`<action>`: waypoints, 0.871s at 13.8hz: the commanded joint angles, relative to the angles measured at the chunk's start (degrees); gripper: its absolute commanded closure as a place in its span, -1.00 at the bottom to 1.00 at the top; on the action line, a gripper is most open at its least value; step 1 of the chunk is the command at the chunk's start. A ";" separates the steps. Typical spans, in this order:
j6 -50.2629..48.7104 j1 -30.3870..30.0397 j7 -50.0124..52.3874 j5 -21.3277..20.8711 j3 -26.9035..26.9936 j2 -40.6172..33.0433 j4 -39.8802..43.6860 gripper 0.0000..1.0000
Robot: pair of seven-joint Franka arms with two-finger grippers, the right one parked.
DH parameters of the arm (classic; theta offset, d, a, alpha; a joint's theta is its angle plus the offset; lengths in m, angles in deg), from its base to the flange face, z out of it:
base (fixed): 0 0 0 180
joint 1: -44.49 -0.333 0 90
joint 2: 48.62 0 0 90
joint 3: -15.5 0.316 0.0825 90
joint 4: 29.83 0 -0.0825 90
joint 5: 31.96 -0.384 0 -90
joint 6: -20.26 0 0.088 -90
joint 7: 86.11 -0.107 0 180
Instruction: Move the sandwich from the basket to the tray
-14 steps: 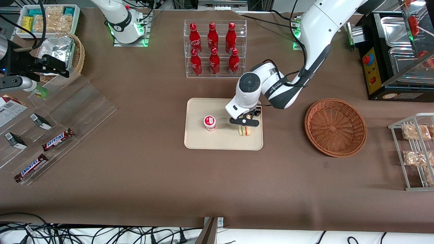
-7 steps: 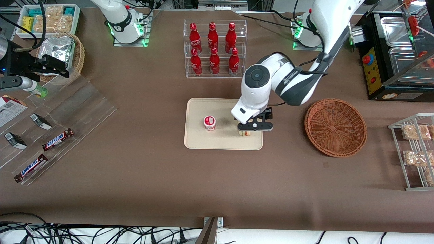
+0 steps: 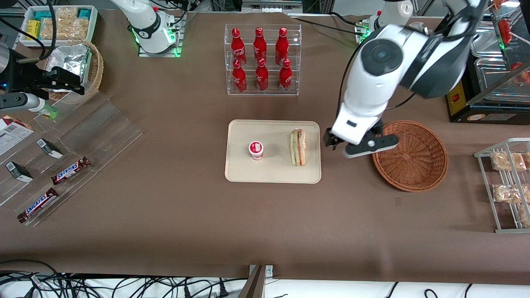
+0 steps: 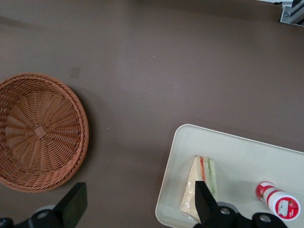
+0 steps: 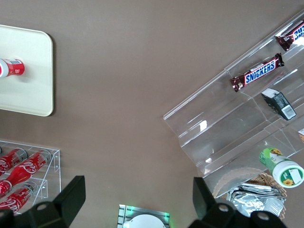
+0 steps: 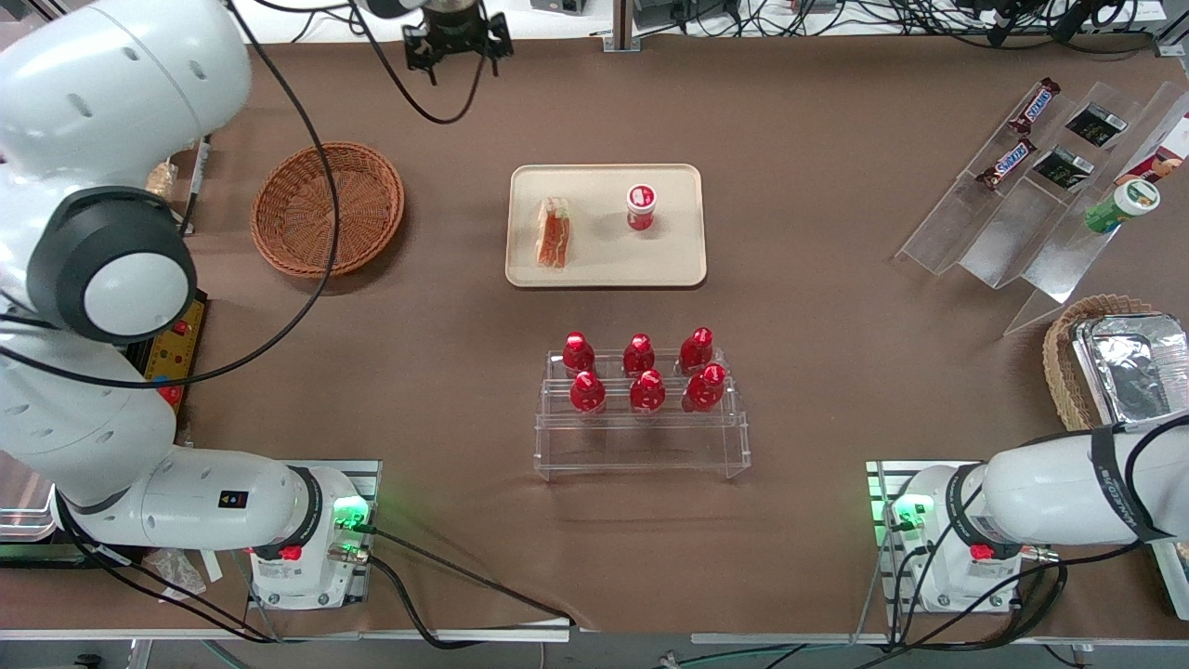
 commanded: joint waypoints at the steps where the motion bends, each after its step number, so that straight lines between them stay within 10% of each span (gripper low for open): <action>1: -3.17 -2.20 -0.54 3.23 -0.15 -4.58 -0.27 -1.00; 6: -8.79 -5.64 -8.25 8.76 0.81 -8.71 -0.35 -1.00; 12: -12.13 -5.56 -29.94 16.59 15.64 -14.52 -1.94 -1.00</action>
